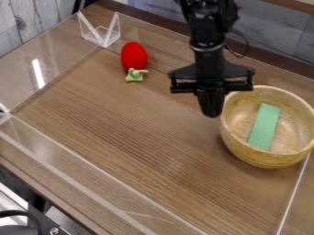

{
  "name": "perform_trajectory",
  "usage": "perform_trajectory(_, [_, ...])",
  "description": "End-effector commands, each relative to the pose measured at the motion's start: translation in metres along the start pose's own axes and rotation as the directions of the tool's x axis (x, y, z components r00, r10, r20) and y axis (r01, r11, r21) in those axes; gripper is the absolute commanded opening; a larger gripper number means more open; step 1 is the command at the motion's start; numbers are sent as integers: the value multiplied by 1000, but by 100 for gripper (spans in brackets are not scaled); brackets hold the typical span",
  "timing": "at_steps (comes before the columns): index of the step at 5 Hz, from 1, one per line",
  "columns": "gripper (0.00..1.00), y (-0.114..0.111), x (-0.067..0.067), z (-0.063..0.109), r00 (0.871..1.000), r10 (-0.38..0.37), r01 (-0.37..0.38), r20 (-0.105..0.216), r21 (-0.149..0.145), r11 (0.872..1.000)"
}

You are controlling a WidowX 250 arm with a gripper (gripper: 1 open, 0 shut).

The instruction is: Remove the green stick from the brown bowl and put it on the table

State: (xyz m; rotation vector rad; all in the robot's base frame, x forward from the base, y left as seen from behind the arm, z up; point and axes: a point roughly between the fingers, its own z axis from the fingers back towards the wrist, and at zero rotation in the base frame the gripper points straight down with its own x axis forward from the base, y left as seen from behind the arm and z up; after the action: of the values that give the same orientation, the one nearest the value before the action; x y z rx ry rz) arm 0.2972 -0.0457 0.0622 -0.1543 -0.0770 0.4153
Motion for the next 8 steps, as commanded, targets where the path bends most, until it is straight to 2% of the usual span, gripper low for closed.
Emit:
perform_trajectory(1, [0,-18,4,10,999,33,-33,38,-15,999])
perform_trajectory(2, [0,-30,5,10,997,66,-66,42,-13,998])
perform_trajectory(4, [0,-68,-28,10,1000,-2,2,26,-16,1000])
perform_trajectory(6, [0,-95,-35,-15,999,35,-34,25,-18,999])
perform_trajectory(8, [0,-124,-47,-7,999,49,-48,24,-21,999])
